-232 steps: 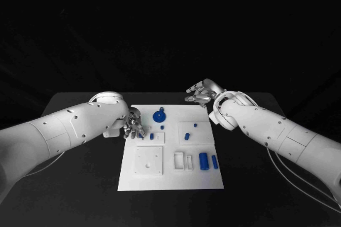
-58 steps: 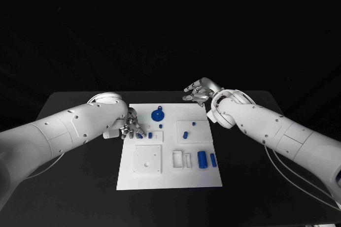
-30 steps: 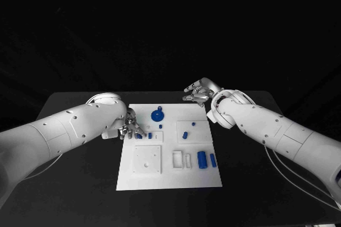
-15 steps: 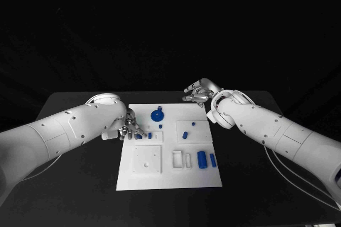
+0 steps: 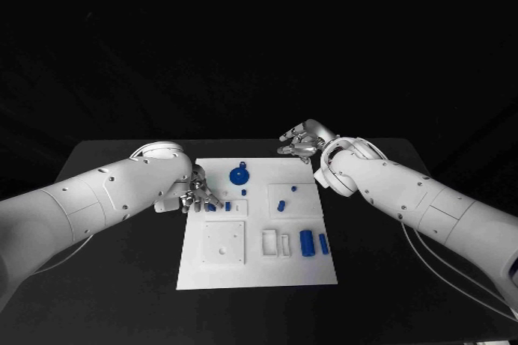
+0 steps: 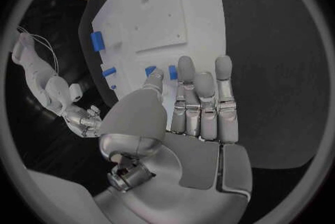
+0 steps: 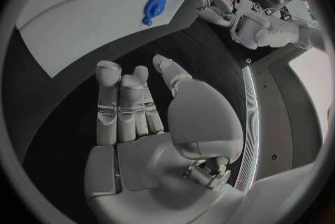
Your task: Assemble the parts on the task board
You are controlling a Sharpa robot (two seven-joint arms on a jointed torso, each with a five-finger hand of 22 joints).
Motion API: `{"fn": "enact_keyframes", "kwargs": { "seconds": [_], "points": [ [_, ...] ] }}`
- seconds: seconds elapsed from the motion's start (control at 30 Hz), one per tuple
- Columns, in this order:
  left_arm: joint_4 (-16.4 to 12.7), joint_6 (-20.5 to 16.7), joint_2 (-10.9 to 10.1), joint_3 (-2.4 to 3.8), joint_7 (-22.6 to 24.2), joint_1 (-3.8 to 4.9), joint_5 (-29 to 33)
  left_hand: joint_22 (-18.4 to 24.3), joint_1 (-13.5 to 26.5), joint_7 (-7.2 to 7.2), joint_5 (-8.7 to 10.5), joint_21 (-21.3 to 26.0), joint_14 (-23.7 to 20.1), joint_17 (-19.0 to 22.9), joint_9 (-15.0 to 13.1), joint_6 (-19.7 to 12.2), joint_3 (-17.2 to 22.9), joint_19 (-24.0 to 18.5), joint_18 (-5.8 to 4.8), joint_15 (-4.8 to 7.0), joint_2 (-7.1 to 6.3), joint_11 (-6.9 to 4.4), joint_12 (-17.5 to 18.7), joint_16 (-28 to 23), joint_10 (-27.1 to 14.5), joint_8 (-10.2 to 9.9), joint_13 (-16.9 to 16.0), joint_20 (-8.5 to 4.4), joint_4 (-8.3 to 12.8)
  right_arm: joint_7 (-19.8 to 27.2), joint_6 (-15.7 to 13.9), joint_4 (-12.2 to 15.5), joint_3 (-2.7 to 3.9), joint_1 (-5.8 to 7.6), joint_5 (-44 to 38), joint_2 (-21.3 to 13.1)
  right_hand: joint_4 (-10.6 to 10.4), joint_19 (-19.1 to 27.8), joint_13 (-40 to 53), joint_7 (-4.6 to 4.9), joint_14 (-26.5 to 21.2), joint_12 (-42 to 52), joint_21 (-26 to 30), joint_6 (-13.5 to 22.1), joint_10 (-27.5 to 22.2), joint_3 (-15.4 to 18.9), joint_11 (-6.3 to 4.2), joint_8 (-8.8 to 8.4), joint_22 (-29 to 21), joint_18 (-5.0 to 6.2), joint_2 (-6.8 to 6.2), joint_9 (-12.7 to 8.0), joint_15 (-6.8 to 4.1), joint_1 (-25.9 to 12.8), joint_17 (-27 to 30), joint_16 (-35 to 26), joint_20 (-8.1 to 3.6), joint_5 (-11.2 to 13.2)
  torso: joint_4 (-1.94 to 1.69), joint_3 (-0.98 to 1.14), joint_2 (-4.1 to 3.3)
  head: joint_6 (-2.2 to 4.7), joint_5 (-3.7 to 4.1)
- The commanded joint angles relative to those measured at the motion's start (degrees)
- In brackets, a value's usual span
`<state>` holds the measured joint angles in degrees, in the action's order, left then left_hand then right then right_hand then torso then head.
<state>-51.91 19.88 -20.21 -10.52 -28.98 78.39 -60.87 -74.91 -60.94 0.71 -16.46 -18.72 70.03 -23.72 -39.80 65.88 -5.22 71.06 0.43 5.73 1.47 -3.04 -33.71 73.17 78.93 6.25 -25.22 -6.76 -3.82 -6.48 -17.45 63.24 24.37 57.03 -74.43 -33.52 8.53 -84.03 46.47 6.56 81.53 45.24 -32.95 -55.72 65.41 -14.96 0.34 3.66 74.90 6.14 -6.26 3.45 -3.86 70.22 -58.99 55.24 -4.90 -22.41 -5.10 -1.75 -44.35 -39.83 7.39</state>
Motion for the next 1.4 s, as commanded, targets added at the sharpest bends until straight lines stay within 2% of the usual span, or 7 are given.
{"fn": "enact_keyframes", "kwargs": {
  "seconds": [0.03, 0.33, 0.63, 1.2, 1.3, 1.4],
  "points": [
    [-0.3, -0.7, 0.0, 0.08, -0.4, 0.26, 0.3, -1.1, 0.4, 0.16, 0.13, 0.1, 0.5, 0.0, -0.1, 0.1, 0.3, 0.3, -0.1, 0.03, 0.09, 0.01, -0.2, 0.3, 0.6, 0.3, -0.1, -0.06, -0.1, 0.2, 0.7, 0.1, 0.02, -0.05, -0.5, 0.0, 0.1, -2.8, -0.1, 0.17, 0.1, -0.1, 0.0, 0.4, -0.2, -0.1, -0.32, -0.21, 2.4, 0.46, -0.06, 0.0, -0.13, -0.3, 0.1, -0.2, -0.15, -0.2, -0.04, 0.0, 0.0, 0.04, 0.01],
    [-0.4, -0.4, 0.0, 0.15, -0.6, 0.56, 0.3, -1.1, 0.4, 0.14, 0.05, 0.1, 0.5, -0.1, -0.2, 0.1, 0.2, 0.3, -0.1, 0.05, 0.23, -0.01, -0.2, 0.3, 0.6, 0.3, -0.1, -0.09, 0.0, 0.2, 0.8, 0.0, 0.02, -0.05, -0.6, 0.1, 0.1, -2.8, -0.1, 0.17, 0.1, -0.1, 0.0, 0.4, -0.2, -0.1, -0.32, -0.21, 2.4, 0.46, -0.06, 0.0, -0.13, -0.3, 0.1, -0.2, -0.15, -0.2, 0.06, 0.01, -0.02, 0.05, -0.05],
    [-0.4, 0.7, 0.0, 0.17, -0.8, 0.62, 0.5, -1.1, 0.3, 0.13, 0.03, 0.1, 0.5, 0.0, -0.2, 0.1, 0.2, 0.3, -0.12, 0.05, 0.37, 0.0, -0.1, 0.2, 0.6, 0.3, 0.0, -0.09, 0.2, 0.2, 0.8, 0.0, 0.02, -0.05, -0.9, 0.0, 0.1, -2.8, -0.1, 0.17, 0.1, -0.1, 0.0, 0.4, -0.2, -0.1, -0.32, -0.21, 2.4, 0.46, -0.06, 0.0, -0.13, -0.3, 0.1, -0.2, -0.15, -0.2, -0.05, -0.02, 0.0, 0.0, 0.0],
    [-0.8, 0.4, 0.1, 0.22, -0.9, 0.68, 1.4, -1.1, 0.2, 0.04, -0.06, 0.1, 0.6, -0.1, -0.4, 0.2, 0.1, 0.4, -0.11, 0.1, 0.9, -0.07, -0.1, 0.2, 0.7, 0.5, -0.1, -0.13, 0.6, 0.2, 1.0, 0.0, 0.02, -0.05, -1.0, 0.1, 0.1, -2.8, -0.1, 0.17, 0.1, -0.1, 0.0, 0.4, -0.2, -0.1, -0.32, -0.21, 2.4, 0.46, -0.06, 0.0, -0.13, -0.3, 0.1, -0.2, -0.15, -0.2, 0.01, -0.02, -0.02, 0.04, 0.04],
    [-1.0, -0.1, -0.1, 0.49, -0.7, 0.71, 1.6, -1.1, 0.3, 0.01, -0.06, 0.1, 0.6, -0.1, -0.5, 0.2, 0.0, 0.4, -0.12, 0.12, 0.9, -0.1, -0.1, 0.2, 0.7, 0.6, -0.1, -0.15, 0.7, 0.2, 1.0, 0.0, 0.02, -0.05, -1.0, 0.1, 0.1, -2.8, -0.1, 0.17, 0.1, -0.1, 0.0, 0.4, -0.2, -0.1, -0.32, -0.21, 2.4, 0.46, -0.06, 0.0, -0.13, -0.3, 0.1, -0.2, -0.15, -0.2, -0.01, -0.01, -0.01, 0.04, 0.09],
    [-1.2, -0.9, -0.4, 1.19, -0.7, 0.73, 1.6, -1.1, 0.0, -0.05, -0.46, 0.0, 0.8, -0.1, -0.7, 0.2, 0.0, 0.5, -0.12, 0.18, 0.95, -0.18, -0.1, 0.3, 0.9, 0.7, -0.1, -0.2, 0.9, 0.2, 0.9, -0.1, 0.02, -0.06, -1.0, 0.1, 0.1, -2.8, -0.1, 0.17, 0.1, -0.1, 0.0, 0.4, -0.2, -0.1, -0.32, -0.21, 2.4, 0.46, -0.06, 0.0, -0.13, -0.3, 0.1, -0.2, -0.15, -0.2, -0.01, -0.01, 0.0, 0.06, 0.19]
  ]
}}
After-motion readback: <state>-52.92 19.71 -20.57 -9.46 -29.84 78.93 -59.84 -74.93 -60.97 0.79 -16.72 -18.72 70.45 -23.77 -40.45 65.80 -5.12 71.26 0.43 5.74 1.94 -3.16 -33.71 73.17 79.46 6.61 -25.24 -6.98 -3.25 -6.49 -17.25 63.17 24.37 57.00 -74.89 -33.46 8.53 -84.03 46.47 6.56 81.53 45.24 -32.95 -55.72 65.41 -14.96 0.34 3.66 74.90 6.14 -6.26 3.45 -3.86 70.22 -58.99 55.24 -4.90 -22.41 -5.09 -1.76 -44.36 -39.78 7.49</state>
